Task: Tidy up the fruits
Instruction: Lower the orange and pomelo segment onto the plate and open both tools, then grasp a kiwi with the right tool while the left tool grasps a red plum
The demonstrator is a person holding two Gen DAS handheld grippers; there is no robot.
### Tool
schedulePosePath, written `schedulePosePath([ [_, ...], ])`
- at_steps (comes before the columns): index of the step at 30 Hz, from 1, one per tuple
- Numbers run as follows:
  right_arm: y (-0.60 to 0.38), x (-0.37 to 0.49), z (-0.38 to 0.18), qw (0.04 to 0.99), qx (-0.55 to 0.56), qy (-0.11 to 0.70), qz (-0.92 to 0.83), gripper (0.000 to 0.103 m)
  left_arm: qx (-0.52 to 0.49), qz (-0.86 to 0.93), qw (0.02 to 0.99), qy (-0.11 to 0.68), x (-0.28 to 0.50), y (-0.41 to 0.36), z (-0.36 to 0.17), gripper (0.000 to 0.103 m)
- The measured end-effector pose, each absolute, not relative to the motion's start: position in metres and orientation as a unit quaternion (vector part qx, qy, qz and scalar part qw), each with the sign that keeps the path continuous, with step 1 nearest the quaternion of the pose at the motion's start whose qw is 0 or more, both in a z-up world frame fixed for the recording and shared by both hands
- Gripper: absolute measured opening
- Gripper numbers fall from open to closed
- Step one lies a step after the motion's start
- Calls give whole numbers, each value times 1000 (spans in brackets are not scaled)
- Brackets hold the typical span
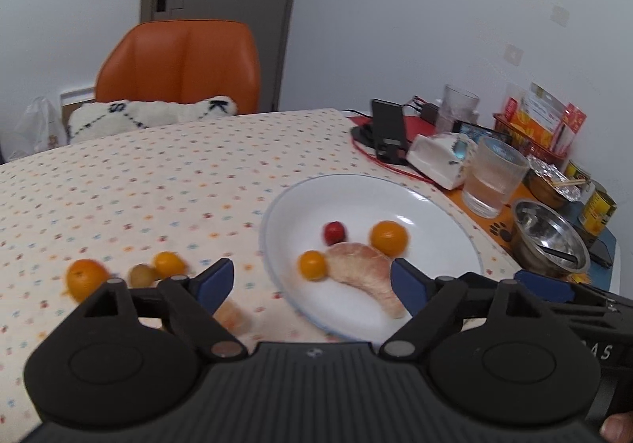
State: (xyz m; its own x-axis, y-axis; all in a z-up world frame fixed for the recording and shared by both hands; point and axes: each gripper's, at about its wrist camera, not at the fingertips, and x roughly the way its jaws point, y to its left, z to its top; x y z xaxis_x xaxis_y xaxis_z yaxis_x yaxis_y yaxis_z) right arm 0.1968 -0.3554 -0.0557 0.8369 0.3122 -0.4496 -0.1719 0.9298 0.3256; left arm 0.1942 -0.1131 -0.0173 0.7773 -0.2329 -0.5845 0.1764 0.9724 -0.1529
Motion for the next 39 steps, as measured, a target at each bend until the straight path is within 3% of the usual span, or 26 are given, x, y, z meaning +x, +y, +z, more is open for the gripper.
schedulePosePath([
  [24,-273,192,-48,937,99,259,214,102,-101,-17,943,316,158,4,-37,87],
  [32,-245,196,-53,924,86,282,244,67,-115,-13,940,322,150,22,-52,82],
  [39,-220,198,-56,910,74,300,275,47,-126,-22,934,335,154,29,-66,59],
])
